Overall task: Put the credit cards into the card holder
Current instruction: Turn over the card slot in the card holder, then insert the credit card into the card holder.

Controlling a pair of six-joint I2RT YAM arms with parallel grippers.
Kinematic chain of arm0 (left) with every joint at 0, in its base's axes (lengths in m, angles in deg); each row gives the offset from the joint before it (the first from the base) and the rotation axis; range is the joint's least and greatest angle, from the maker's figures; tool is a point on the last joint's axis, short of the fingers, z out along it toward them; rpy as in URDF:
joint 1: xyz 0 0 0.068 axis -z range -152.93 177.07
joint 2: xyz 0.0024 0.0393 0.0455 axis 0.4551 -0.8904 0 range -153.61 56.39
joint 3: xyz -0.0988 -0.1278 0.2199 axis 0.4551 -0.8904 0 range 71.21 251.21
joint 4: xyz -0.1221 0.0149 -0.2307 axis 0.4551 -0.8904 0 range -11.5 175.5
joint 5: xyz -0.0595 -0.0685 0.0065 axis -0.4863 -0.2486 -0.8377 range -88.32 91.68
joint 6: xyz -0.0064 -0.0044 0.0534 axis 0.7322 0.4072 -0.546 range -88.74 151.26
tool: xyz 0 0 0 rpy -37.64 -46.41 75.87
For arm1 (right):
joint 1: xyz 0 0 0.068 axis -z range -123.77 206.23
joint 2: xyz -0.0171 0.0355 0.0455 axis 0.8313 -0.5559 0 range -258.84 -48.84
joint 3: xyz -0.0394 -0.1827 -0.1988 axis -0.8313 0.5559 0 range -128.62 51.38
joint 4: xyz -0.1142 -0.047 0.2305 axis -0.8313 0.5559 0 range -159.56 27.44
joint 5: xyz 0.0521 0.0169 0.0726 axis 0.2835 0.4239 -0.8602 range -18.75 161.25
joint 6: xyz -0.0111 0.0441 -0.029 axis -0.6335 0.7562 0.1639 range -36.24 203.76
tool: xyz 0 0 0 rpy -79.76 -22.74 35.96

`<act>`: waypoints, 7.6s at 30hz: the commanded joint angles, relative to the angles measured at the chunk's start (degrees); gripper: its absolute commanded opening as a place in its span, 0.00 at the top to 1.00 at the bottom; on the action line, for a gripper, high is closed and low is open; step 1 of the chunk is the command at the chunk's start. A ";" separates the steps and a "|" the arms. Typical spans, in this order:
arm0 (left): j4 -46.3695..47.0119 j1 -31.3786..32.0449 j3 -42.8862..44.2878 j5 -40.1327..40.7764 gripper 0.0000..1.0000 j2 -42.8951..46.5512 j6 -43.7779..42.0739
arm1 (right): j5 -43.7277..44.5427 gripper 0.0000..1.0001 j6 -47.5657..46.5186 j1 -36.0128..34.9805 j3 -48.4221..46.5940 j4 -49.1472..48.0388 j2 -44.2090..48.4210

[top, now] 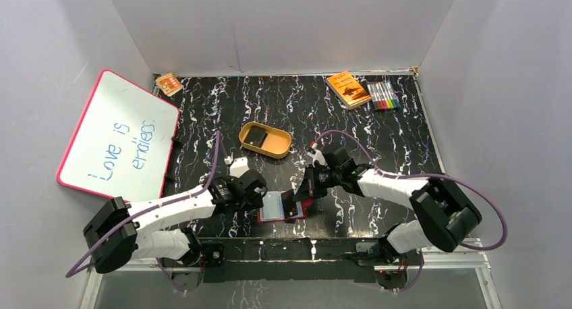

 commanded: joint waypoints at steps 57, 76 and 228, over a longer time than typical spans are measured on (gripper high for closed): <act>1.02 -1.36 -3.95 -1.24 0.69 -3.14 3.17 | -9.74 1.00 6.90 2.55 1.80 -20.17 -13.76; 3.01 -1.34 -4.57 -3.09 0.71 -3.40 3.40 | -5.12 1.00 11.60 1.46 3.88 -25.99 -16.45; -14.02 -1.84 0.91 16.72 0.70 20.12 1.78 | 25.92 0.31 -6.45 -3.11 -29.27 9.72 -8.16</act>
